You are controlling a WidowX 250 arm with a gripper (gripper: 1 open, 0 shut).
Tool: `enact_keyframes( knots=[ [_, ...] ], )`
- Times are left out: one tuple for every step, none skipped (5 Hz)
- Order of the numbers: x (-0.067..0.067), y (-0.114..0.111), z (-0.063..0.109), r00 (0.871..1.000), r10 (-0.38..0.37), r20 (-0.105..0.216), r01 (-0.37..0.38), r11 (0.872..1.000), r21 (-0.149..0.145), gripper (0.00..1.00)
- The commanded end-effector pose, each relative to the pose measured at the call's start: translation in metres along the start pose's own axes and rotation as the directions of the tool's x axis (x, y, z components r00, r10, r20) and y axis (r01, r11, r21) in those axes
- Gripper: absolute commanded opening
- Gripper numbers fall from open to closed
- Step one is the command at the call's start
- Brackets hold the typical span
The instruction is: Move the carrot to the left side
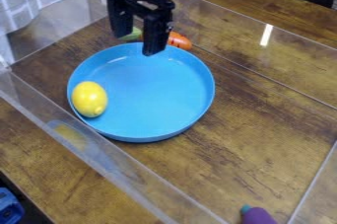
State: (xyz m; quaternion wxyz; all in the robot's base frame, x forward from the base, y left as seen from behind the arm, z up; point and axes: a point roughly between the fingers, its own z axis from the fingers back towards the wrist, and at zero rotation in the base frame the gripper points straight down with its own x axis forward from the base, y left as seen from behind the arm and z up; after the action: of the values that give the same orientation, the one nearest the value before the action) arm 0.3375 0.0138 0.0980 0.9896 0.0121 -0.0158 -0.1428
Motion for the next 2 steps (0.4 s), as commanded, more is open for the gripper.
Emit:
enact_keyframes(
  knots=[
    [0.0182, 0.0084, 0.0142, 0.992, -0.108, 0.070, 0.106, 0.994, 0.031, 1.00],
    [0.0269, 0.0055, 0.0090, 0.975, -0.209, 0.076, 0.206, 0.977, 0.051, 1.00]
  ],
)
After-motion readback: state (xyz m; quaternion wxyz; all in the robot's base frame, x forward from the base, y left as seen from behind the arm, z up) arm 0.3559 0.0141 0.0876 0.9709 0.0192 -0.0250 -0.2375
